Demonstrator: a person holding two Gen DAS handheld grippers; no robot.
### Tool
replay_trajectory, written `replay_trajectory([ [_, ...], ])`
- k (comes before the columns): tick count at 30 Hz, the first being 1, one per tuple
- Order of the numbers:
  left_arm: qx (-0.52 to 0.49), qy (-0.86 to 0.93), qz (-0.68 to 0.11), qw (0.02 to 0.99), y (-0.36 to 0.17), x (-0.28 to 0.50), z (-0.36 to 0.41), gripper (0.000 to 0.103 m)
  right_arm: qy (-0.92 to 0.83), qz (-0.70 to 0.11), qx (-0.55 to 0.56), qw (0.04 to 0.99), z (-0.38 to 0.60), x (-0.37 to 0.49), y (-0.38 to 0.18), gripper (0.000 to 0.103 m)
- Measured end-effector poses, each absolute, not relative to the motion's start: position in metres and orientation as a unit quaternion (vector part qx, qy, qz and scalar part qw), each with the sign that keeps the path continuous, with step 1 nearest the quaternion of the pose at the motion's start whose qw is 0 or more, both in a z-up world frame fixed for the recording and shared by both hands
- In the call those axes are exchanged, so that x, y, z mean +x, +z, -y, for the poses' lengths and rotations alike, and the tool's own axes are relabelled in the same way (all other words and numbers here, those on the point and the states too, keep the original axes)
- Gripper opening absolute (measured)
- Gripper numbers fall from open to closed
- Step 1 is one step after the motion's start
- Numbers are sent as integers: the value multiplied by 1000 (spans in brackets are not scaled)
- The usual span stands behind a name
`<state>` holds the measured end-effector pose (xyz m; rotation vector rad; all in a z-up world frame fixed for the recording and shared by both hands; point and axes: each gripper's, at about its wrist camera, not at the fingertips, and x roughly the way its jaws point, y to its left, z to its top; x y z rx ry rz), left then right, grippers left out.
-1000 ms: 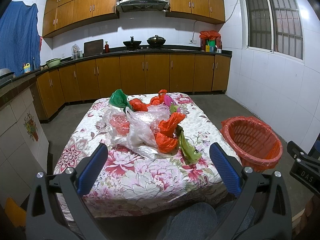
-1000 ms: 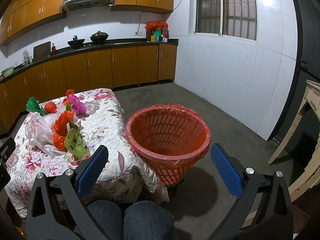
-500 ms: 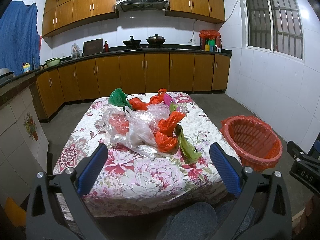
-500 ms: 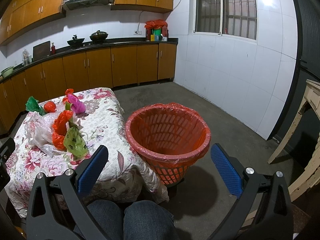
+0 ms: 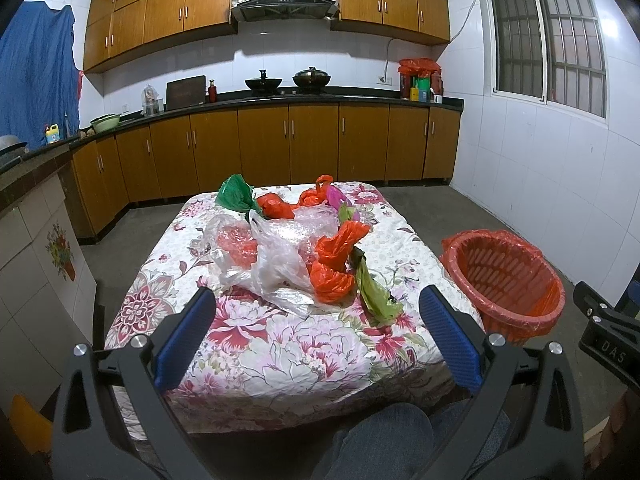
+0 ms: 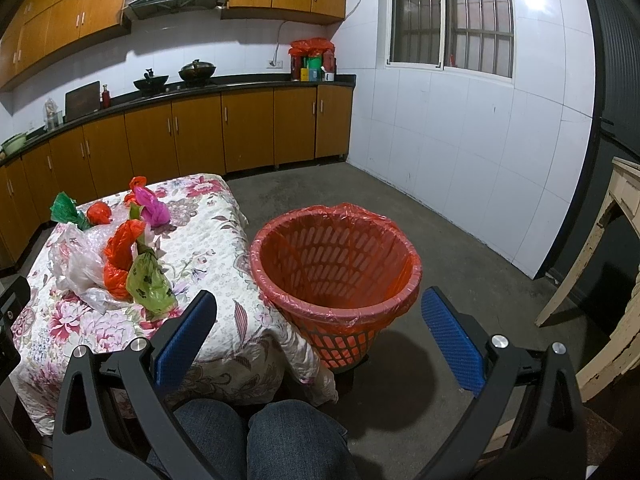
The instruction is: Collect trash
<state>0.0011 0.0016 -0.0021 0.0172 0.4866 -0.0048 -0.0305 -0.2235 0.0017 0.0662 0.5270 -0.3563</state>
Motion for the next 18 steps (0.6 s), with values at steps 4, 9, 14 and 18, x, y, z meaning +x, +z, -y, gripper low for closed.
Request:
replay_trajectory([
  [4, 8, -2, -241, 970, -3, 1, -2, 99, -175, -259, 32, 949, 222, -29, 1, 101],
  [9, 8, -3, -242, 970, -4, 1, -3, 99, -175, -261, 32, 949, 224, -30, 1, 101],
  [14, 8, 0, -243, 970, -5, 1, -4, 99, -167, -261, 31, 950, 223, -29, 3, 101],
  [18, 3, 17, -244, 970, -14, 10, -13, 99, -144, -262, 39, 953, 221, -20, -5, 101],
])
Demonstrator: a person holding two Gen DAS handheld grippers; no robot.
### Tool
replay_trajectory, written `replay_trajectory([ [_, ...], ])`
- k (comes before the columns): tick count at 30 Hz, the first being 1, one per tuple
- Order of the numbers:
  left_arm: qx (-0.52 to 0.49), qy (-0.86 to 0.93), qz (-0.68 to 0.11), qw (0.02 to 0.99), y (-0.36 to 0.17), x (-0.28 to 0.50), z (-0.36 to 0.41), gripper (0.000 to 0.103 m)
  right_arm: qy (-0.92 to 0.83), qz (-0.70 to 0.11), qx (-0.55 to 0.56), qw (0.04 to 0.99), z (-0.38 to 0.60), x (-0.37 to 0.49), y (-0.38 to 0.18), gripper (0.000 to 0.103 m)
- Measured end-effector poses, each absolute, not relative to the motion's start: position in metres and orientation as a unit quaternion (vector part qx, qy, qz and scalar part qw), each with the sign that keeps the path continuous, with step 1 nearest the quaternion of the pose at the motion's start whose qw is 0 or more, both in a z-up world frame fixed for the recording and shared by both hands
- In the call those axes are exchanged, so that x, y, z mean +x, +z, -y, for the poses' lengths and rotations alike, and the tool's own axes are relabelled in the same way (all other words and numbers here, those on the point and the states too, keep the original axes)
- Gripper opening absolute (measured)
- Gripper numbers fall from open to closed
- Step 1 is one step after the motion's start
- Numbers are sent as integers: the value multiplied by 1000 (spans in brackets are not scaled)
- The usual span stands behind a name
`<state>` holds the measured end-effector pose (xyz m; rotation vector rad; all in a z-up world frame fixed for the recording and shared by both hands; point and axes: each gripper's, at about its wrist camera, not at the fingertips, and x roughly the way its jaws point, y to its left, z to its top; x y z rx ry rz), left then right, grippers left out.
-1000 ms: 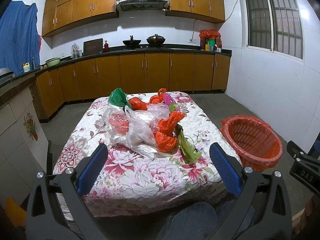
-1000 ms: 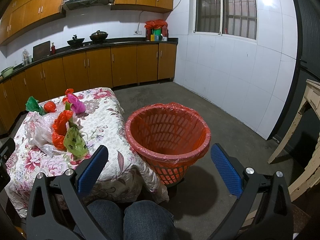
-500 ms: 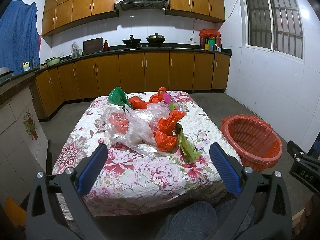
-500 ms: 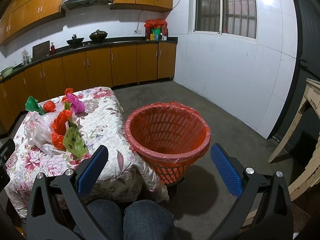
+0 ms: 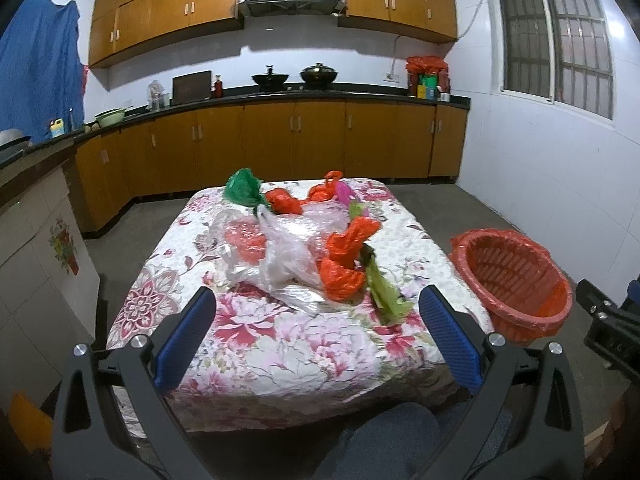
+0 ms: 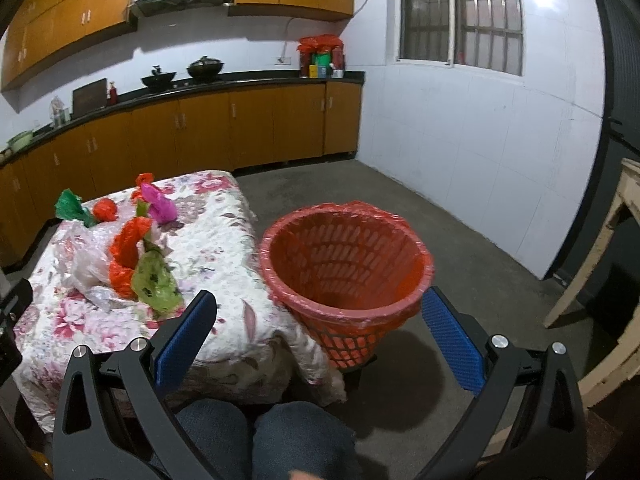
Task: Collect trash
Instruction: 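Grasp the yellow-green bag with the right tool and lift it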
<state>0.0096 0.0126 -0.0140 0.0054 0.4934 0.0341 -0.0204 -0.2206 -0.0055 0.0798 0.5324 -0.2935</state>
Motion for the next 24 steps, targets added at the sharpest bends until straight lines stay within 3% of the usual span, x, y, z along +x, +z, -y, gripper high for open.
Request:
replay_trajectory([
  [12, -45, 88, -280, 955, -38, 33, -81, 99, -34, -299, 53, 952, 181, 55, -27, 100],
  [16, -56, 97, -292, 950, -48, 38, -96, 99, 12, -319, 42, 947, 153, 93, -37, 77],
  [24, -74, 101, -299, 946, -62, 60, -111, 97, 74, -377, 43, 922, 109, 155, -73, 48],
])
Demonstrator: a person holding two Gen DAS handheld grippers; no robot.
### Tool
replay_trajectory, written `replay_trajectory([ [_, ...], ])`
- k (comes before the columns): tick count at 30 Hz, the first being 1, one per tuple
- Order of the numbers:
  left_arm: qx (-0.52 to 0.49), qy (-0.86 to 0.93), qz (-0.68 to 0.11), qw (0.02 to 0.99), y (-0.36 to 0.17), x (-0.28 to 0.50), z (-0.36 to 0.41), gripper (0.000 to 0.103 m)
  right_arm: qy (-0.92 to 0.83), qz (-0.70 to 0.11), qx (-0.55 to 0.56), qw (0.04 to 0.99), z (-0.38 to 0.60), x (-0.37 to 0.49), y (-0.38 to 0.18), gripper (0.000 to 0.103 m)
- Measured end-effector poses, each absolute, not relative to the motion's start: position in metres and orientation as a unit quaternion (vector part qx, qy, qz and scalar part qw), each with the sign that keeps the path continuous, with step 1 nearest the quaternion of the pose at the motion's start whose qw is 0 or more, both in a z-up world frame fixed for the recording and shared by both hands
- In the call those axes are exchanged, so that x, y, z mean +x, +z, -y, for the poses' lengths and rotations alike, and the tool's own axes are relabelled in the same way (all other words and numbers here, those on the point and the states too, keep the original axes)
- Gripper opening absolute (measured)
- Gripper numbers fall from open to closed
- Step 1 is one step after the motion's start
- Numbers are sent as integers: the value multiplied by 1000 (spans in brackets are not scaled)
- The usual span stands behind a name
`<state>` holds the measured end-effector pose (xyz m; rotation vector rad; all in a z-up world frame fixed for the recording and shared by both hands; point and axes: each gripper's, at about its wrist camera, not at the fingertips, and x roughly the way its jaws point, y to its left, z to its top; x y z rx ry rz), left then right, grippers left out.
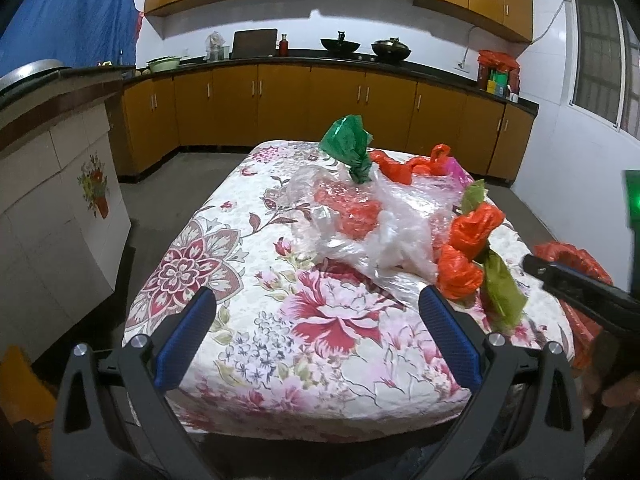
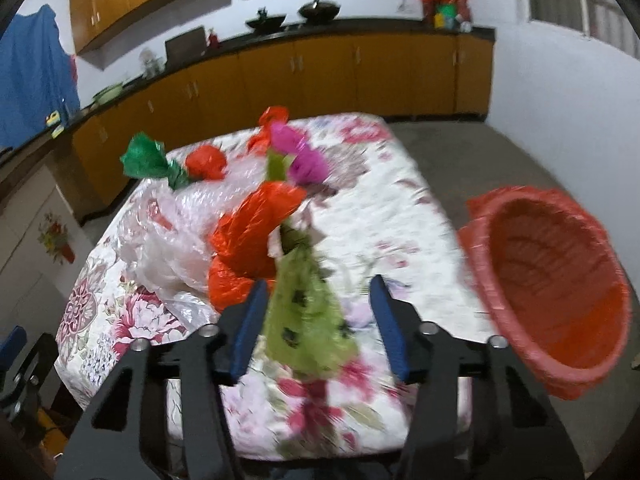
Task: Collect trash
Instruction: 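Grasp the yellow-green bag with the right tool and lift it, then drop the yellow-green bag into the basket with the right tool while the left tool grasps the red bag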
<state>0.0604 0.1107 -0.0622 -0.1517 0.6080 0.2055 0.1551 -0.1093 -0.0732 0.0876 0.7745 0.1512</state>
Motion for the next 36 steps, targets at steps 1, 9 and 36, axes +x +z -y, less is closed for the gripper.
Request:
replay_trajectory([
  [1, -75, 101, -299, 946, -63, 61, -112, 96, 77, -384, 39, 919, 105, 162, -80, 45],
  [9, -88, 83, -316, 941, -74, 80, -114, 81, 82, -423, 30, 902, 104, 184, -111, 7],
  [36, -42, -29, -349, 936, -85, 205, -2, 73, 3, -365, 102, 926, 209, 157, -93, 1],
])
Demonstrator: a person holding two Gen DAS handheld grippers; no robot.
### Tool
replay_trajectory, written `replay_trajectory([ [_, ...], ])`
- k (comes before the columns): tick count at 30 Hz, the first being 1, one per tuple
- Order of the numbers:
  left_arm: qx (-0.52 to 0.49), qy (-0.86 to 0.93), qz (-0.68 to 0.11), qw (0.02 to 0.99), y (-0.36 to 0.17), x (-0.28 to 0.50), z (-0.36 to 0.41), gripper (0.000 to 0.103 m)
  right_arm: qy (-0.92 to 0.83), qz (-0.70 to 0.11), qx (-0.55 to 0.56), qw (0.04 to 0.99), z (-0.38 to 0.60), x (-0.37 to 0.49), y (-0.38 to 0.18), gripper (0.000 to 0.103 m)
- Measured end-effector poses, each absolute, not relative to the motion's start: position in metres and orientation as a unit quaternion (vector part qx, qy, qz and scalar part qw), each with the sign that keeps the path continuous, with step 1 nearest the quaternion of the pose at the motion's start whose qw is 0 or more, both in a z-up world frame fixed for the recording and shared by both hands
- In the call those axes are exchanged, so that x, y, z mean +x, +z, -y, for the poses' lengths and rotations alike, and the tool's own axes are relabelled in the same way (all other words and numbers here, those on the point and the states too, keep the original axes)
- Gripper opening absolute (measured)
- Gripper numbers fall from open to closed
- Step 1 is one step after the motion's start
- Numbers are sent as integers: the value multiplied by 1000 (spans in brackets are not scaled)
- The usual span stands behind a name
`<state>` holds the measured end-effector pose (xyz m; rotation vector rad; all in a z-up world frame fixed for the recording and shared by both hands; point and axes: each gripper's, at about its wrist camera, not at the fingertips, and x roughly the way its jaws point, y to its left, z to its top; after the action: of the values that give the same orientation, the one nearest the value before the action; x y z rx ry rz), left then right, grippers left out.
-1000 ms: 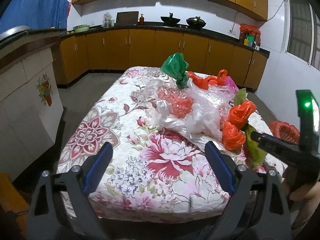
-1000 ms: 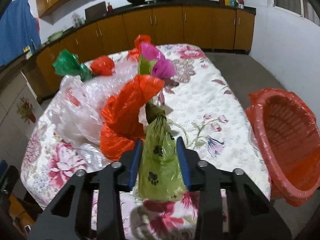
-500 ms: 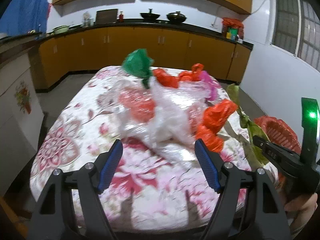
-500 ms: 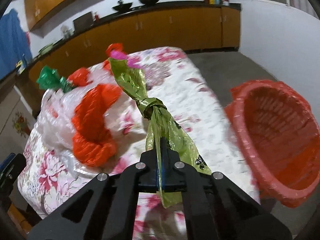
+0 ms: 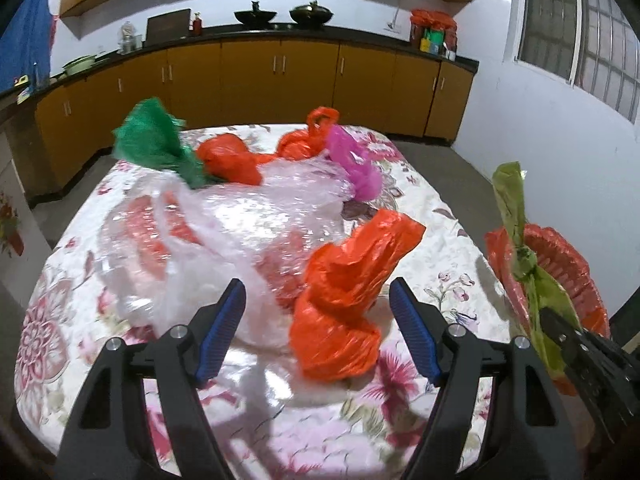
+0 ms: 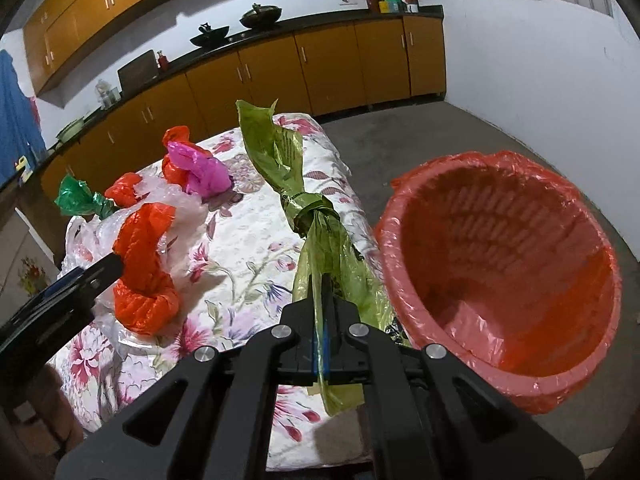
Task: Collect trash
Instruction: 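Drop the yellow-green bag into the basket with the right tool while the left tool grasps the red bag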
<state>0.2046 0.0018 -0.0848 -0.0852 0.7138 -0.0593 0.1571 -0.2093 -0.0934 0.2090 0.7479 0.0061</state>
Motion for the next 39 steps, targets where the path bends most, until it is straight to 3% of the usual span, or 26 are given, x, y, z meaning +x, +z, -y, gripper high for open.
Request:
replay_trajectory([
  [4, -28, -32, -373, 927, -97, 222, 7, 60, 4, -369, 106, 923, 214, 157, -95, 1],
  [6, -20, -35, -383, 923, -104, 228, 11, 46, 3, -371, 109, 922, 216, 157, -98, 1],
  [8, -17, -38, -390, 920, -108, 232, 13, 38, 3, -374, 112, 921, 218, 157, -99, 2],
  [12, -17, -48, -382, 923, -107, 230, 14, 31, 1, -375, 116, 920, 221, 155, -100, 2],
  [23, -19, -91, -354, 931, -77, 205, 30, 30, -21, -342, 132, 930, 251, 138, -73, 1],
  [39, -24, -236, -357, 904, -52, 203, 145, 30, -117, -313, 187, 924, 349, 113, -66, 1],
])
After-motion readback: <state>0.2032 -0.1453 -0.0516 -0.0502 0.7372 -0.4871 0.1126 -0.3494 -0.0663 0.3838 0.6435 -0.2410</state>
